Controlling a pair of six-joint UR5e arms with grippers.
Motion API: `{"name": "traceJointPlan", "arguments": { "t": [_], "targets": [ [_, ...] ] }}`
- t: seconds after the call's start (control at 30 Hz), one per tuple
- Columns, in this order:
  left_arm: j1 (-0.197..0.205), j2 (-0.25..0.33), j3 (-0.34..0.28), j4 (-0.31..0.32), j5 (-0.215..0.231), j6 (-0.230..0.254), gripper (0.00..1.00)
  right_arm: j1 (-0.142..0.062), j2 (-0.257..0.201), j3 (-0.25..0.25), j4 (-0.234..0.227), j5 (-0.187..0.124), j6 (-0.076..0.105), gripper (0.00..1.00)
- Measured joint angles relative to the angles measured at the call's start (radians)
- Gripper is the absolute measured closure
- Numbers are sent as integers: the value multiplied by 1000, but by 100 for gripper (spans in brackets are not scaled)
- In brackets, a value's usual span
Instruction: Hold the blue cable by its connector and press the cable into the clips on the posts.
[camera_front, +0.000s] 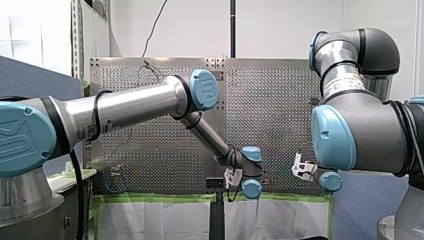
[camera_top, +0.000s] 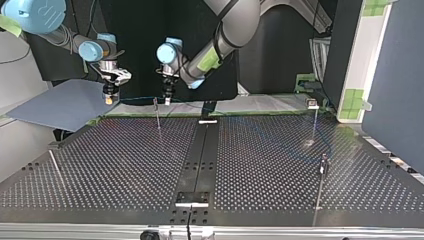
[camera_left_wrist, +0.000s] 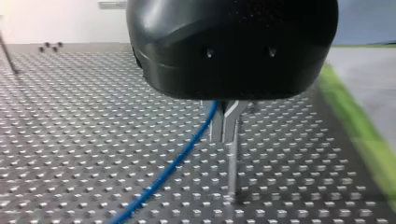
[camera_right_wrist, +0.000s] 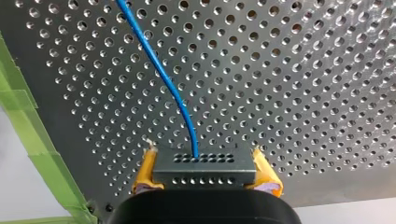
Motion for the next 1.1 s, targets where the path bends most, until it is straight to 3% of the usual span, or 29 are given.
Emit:
{"name": "traceJointPlan", "arguments": {
  "t": [0.33,0.7,1.1],
  "targets": [
    [18,0,66,0,11,-1,100,4,0,-6,-1,-1,-1,100],
    [8,1,5,31,-22,23,100,6,1,-7,-3,-2,-1,100],
    [-24,2,-21,38,-12,50,100,7,2,-7,-8,-3,-1,100]
  ]
}}
